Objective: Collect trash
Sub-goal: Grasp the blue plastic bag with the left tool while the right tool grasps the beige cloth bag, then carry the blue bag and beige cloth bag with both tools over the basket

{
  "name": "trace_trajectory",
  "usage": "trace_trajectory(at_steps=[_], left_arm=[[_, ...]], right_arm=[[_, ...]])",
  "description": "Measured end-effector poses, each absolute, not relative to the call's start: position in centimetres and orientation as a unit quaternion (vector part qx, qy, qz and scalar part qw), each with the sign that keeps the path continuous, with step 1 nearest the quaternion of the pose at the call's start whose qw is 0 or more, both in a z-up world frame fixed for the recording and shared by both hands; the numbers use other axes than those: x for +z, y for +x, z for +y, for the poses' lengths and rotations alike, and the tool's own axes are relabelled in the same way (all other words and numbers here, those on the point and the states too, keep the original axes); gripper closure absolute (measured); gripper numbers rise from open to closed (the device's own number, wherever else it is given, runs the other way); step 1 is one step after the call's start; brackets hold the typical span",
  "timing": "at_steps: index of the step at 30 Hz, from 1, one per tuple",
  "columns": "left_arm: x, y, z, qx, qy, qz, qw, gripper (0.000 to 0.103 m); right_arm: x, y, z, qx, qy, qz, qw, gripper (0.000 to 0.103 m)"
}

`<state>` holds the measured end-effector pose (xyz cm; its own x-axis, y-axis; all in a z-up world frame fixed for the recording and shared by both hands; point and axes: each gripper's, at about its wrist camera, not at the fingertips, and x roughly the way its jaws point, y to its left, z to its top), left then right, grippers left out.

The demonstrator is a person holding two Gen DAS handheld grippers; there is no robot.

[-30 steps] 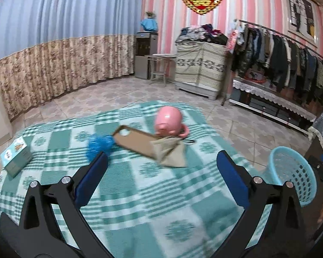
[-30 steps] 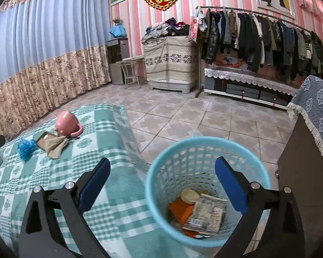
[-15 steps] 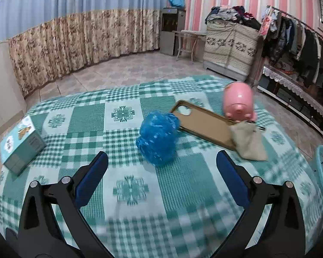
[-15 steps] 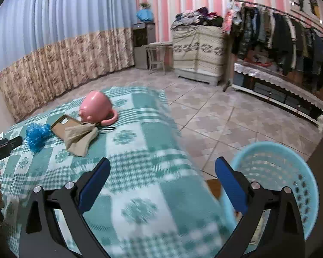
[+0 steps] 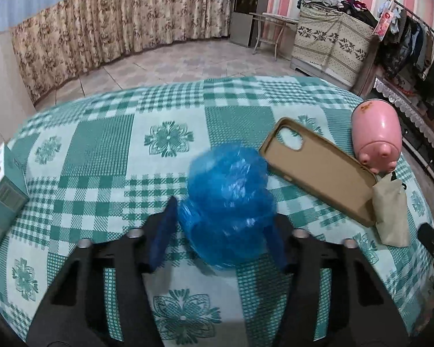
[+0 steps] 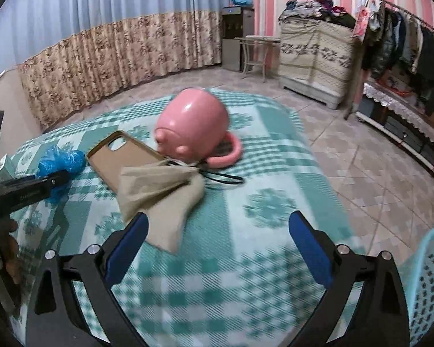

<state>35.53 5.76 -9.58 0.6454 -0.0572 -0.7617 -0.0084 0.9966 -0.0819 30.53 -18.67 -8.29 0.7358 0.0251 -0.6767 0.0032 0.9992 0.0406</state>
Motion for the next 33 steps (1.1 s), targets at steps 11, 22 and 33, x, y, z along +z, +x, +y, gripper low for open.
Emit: trace_trajectory(at_steps=[11,22,33], left_arm=[[-7.5,33.0,6.8,0.004,-0.043,0.397,0.917,0.065],[-3.2,27.8,3.6,-0.031,-0.039,0.358,0.933,0.065],[-1.7,22.6,-6.8,-0.127,-0.005,0.334,0.934,0.065]], right_arm=[[-10.5,32.5,-15.5,0.059,0.023,0.398,0.915,0.088],[-6.1,24.5,-21.0,0.049,0.039,0.344,0.937,0.099],[0.1,11.9,-31.1,-0.049,0.060,0.268,0.960,0.100]])
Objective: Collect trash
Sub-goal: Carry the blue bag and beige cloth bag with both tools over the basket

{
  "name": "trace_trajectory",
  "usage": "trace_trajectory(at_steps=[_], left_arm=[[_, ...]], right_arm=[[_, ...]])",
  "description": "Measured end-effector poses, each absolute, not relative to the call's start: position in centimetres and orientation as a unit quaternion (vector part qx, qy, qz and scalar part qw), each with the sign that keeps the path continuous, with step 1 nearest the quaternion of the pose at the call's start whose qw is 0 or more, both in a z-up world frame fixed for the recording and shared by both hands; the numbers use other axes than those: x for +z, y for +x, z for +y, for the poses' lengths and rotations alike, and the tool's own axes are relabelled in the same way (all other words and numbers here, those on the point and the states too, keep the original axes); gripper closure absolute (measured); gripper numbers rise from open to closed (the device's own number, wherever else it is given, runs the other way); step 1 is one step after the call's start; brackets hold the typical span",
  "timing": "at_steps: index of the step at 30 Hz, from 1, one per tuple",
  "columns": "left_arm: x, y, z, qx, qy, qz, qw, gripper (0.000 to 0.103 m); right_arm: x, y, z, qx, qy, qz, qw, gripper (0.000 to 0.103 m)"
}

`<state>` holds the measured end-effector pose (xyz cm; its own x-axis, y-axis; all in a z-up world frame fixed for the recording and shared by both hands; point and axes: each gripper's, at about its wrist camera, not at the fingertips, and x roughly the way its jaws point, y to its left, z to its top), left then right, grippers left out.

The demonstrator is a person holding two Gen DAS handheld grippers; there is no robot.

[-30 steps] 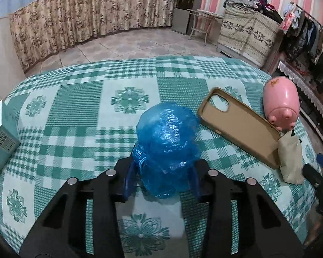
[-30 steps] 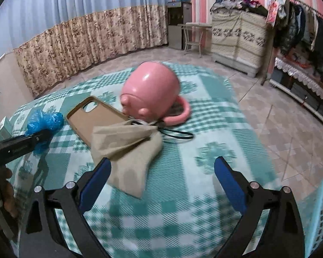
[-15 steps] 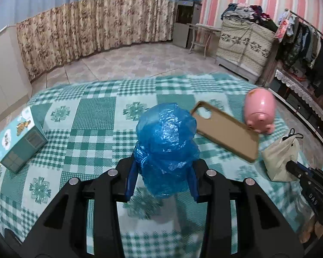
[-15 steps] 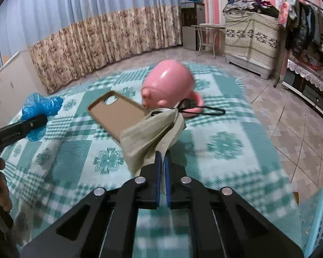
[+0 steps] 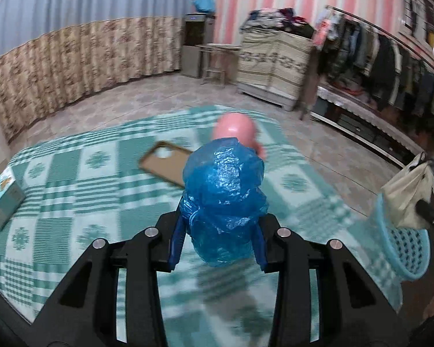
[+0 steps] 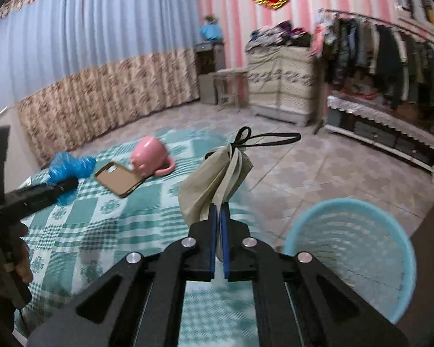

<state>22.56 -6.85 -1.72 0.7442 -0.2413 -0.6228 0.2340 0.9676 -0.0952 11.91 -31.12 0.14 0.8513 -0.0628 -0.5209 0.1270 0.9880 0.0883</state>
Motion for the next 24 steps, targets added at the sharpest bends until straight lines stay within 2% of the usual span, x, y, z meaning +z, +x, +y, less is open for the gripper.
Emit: trace_trajectory(at_steps=[11,24], left_arm=[[-0.8,18.9,-15.9,-0.212,0.031,0.314,0.925,0.065],[-0.6,17.1,-22.6,-0.257,0.089,0.293,0.917,0.065]], right_arm=[[2.0,4.3,-39.0,-0.135,0.086,0.232,0.959,0.099],[-0.4,2.1,-42.5,-0.168,0.119,0.229,0.951,0.100]])
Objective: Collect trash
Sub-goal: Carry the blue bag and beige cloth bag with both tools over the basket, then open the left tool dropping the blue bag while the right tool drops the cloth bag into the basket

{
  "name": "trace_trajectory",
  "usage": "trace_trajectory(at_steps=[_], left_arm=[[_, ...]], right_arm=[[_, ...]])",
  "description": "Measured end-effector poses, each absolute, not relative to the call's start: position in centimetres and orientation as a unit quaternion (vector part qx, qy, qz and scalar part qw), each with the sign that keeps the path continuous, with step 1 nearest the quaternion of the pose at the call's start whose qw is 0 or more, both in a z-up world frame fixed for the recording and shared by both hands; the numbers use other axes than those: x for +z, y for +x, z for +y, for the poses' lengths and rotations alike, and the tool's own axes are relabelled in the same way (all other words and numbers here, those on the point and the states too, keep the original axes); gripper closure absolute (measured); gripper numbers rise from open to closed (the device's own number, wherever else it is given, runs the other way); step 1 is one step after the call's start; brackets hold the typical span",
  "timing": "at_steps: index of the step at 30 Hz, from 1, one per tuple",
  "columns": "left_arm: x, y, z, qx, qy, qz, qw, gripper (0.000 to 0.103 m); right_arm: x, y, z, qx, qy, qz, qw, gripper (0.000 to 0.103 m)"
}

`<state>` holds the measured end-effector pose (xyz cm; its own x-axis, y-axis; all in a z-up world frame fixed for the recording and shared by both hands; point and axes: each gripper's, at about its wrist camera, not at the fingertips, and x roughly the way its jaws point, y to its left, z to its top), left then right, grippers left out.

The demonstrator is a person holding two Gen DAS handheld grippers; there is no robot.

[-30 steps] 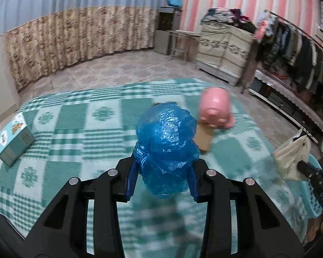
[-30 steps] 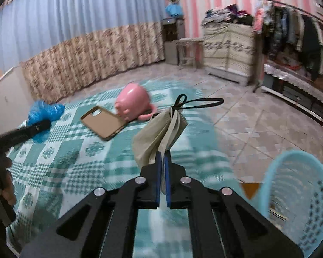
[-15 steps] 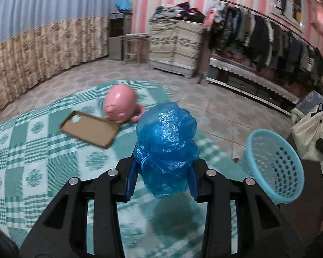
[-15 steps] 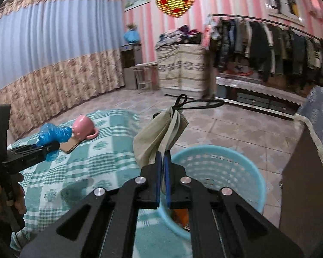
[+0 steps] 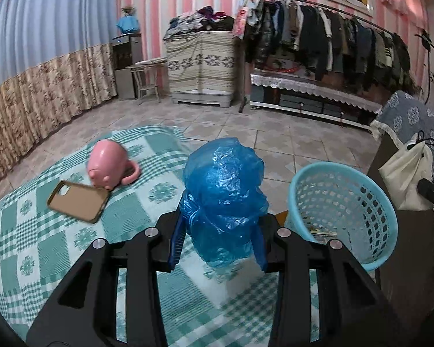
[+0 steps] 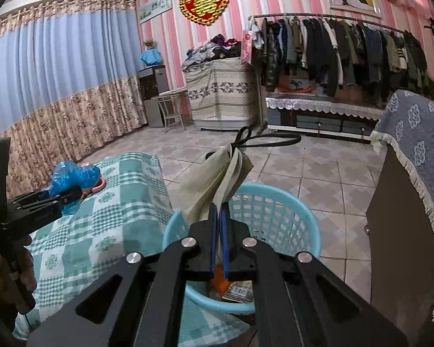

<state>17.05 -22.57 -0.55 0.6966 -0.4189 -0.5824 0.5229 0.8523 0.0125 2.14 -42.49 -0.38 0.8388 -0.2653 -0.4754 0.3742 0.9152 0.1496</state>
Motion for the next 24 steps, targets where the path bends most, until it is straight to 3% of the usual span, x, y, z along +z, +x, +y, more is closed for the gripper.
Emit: trace_trajectory(at_steps=[20,23,24], left_arm=[[-3.6,17.8,-37.7,-0.401,0.105,0.303,0.858,0.064],[-3.9,17.8,-39.3,-0.409,0.116,0.297,0.855,0.047],[-3.8,17.8,-39.5,-0.406,0.116,0.292,0.858,0.036]], right_arm=[[-3.5,0.7,-49.2,-0.249,0.165,0.236,0.925,0.100],[-3.7,0.8,-49.8,-0.254,0.168,0.240,0.922,0.100],[-3.8,0.7,-50.0,-0.256,0.168,0.241,0.921,0.100]])
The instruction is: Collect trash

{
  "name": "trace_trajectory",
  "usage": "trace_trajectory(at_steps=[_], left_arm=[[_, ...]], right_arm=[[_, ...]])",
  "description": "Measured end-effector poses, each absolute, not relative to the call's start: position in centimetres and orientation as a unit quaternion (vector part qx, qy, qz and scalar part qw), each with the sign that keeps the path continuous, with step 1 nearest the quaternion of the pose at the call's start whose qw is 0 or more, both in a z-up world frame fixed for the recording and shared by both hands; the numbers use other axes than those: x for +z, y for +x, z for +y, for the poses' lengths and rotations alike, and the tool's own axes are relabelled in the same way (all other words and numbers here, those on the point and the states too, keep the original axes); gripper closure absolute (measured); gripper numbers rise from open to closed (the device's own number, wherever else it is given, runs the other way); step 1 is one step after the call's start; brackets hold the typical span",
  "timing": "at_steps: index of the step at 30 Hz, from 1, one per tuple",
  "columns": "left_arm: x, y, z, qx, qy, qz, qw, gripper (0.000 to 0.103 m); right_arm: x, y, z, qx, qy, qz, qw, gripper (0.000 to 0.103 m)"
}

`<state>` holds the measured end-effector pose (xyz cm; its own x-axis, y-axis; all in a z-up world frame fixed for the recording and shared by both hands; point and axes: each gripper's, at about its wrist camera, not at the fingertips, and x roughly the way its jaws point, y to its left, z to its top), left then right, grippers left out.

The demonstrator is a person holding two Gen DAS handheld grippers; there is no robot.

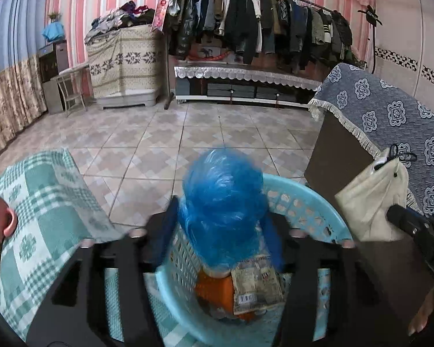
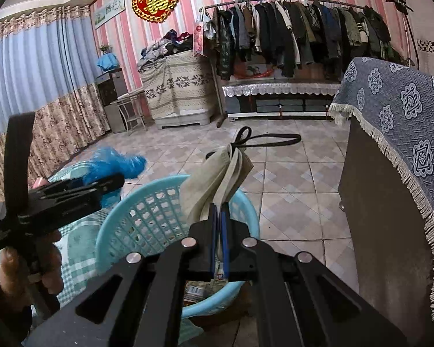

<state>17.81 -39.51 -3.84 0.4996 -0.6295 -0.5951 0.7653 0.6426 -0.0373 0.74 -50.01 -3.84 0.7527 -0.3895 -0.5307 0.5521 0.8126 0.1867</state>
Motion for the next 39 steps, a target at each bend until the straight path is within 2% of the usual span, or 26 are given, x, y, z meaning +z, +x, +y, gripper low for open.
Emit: trace_trajectory(at_steps=[1,5,10,15,19,21,22,23,27,31,35,39], left_arm=[[-3.7,17.8,-39.6,-0.404,0.115,0.288,0.860,0.028],[-3.1,18.5,-38.9,-0.396,0.103,0.289,0.866,0.025],[-1.7,19.1,-36.6,-0.357,0.100,0.263,0.891,0.012],[-0.5,19.3,-33.6,-0.324,0.090,0.246,0.909,0.007],[0.1,19.0,-31.0,-0.306,0.088,0.238,0.918,0.007],[0.3,18.8,-29.9,-0.297,0.090,0.233,0.921,0.006],[0.3,18.8,-29.5,-0.294,0.089,0.233,0.923,0.006],[0.4,18.7,-28.8,-0.287,0.086,0.231,0.925,0.005],[0.6,18.9,-26.4,-0.273,0.065,0.243,0.928,0.005],[1.2,18.7,-23.8,-0.250,0.057,0.239,0.936,0.005],[1.9,18.2,-21.4,-0.229,0.041,0.236,0.944,0.005],[2.7,17.3,-18.6,-0.207,0.026,0.242,0.948,0.005]], right_arm=[[-3.9,0.8,-50.1,-0.257,0.169,0.242,0.920,0.100],[-4.1,0.8,-50.0,-0.256,0.172,0.245,0.919,0.100],[-4.5,2.3,-49.3,-0.241,0.168,0.255,0.921,0.099],[-5.3,5.0,-48.4,-0.224,0.159,0.270,0.923,0.099],[-6.2,6.9,-47.8,-0.221,0.152,0.287,0.920,0.097],[-6.5,7.5,-47.4,-0.218,0.149,0.298,0.917,0.072],[-6.7,7.6,-47.2,-0.215,0.149,0.300,0.917,0.044],[-6.7,7.6,-47.0,-0.214,0.148,0.298,0.918,0.037],[-6.8,7.7,-46.6,-0.208,0.142,0.304,0.919,0.036],[-6.3,7.3,-46.3,-0.213,0.141,0.299,0.920,0.017],[-5.3,6.6,-45.9,-0.217,0.143,0.284,0.923,0.009],[-3.9,5.9,-44.7,-0.214,0.138,0.266,0.930,0.008]])
